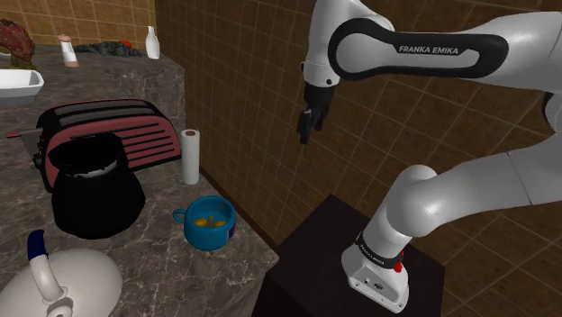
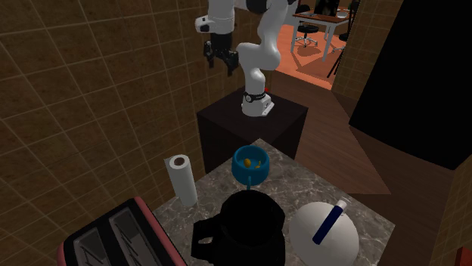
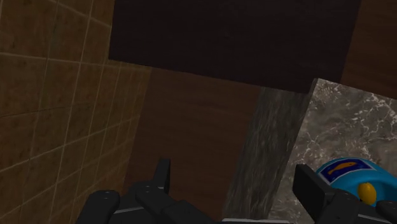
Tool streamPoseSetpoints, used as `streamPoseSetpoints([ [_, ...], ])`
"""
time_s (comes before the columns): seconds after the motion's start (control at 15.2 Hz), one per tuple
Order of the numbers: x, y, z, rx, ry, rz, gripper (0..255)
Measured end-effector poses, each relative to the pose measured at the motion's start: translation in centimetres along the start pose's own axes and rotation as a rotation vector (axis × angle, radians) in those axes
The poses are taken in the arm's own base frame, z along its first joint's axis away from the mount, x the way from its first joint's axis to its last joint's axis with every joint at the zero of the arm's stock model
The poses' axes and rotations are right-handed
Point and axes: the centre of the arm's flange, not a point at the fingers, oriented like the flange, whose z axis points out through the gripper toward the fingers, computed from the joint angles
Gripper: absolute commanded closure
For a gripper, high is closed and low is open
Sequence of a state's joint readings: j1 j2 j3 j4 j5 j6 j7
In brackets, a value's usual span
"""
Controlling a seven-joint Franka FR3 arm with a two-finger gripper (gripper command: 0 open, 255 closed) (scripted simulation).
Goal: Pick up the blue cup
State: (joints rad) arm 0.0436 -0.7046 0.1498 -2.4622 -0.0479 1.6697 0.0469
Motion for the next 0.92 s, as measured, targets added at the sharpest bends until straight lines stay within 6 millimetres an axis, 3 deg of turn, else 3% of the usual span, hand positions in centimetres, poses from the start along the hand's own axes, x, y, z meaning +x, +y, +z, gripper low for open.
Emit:
streamPoseSetpoints([
  [0.92, 8.5, -12.0, 10.7, 0.007, 0.014, -0.007, 0],
])
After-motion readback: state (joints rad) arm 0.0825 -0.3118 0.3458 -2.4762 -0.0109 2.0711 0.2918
